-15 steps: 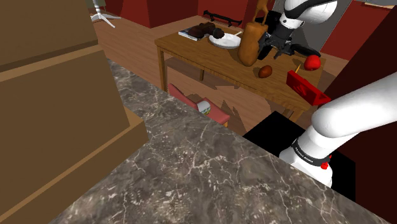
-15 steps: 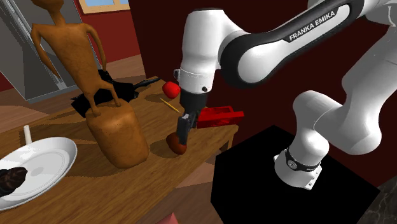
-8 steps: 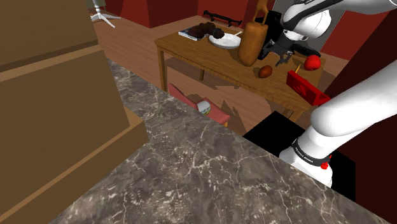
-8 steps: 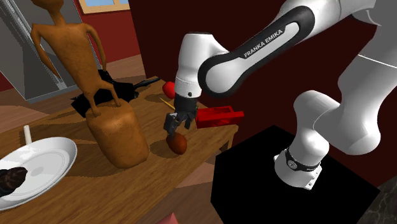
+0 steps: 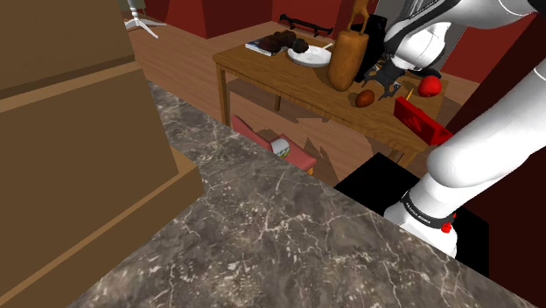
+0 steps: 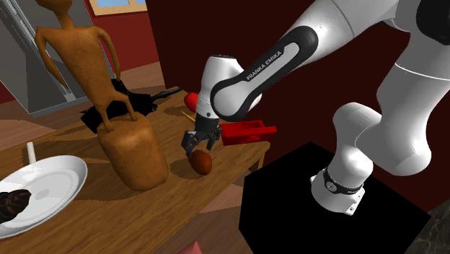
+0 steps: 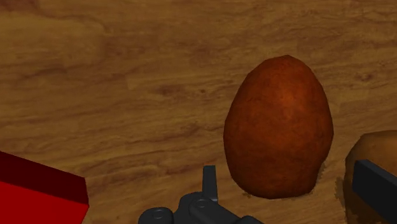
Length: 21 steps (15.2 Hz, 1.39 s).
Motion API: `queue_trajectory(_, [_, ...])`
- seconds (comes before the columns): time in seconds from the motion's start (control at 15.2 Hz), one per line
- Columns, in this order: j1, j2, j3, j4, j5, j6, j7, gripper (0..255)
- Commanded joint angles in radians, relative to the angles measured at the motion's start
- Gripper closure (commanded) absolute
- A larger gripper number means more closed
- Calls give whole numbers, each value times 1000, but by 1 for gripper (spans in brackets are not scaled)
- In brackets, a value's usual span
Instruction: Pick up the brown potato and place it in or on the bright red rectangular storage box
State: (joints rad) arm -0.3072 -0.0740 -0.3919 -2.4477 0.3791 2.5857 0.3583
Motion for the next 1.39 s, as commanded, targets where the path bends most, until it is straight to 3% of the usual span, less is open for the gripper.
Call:
queue_trajectory(0.0, [7,27,0,1,32,22,-22,0])
queue_trajectory(0.13, [15,65,2,6,78,47,-55,0])
queue_trajectory(0.66, [14,65,3,6,78,47,-54,0])
queue_trajectory(0.73, [14,65,3,6,78,47,-54,255])
queue_trajectory(1.32, [14,65,3,6,78,47,-55,255])
